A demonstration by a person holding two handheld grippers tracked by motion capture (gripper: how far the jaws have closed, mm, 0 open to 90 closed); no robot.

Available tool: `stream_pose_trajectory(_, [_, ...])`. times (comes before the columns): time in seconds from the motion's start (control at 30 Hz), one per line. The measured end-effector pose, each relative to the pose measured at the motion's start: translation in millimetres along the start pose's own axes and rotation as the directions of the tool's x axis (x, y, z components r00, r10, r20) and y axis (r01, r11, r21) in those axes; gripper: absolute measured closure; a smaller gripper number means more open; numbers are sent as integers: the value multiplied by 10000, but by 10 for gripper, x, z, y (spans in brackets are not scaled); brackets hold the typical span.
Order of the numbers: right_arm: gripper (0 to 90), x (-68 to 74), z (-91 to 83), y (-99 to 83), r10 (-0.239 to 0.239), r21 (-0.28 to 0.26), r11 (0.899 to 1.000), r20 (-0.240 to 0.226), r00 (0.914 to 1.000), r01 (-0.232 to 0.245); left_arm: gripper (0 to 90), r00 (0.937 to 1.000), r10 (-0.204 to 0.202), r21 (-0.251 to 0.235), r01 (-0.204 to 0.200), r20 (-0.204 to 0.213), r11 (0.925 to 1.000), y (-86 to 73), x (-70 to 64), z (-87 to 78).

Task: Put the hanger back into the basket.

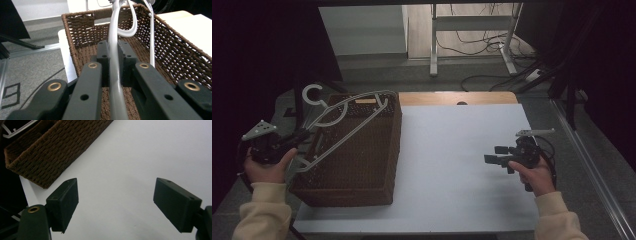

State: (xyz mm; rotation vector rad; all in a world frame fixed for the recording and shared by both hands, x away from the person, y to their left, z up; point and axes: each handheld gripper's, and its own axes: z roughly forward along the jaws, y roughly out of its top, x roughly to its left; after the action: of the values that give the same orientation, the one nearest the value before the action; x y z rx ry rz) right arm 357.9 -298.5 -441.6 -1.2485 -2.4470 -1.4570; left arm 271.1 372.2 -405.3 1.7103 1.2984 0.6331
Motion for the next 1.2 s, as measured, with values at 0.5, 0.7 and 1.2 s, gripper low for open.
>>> stream_pose_trajectory(0.5, [201, 20, 37, -10, -209, 321, 9993, 17, 9998, 209, 814, 9999, -112, 236, 112, 20, 9997, -6, -72, 195])
stream_pose_trajectory(0.7, [201, 19, 42, -10, -228, 353, 9991, 42, 9997, 226, 813, 9994, -330, 268, 331, -68, 9991, -27, -89, 225])
stream_pose_trajectory(1.2, [201, 19, 63, -15, -295, 532, 9982, 111, 9995, 289, 812, 9979, -513, 310, 525, -395, 9981, -129, -38, 184])
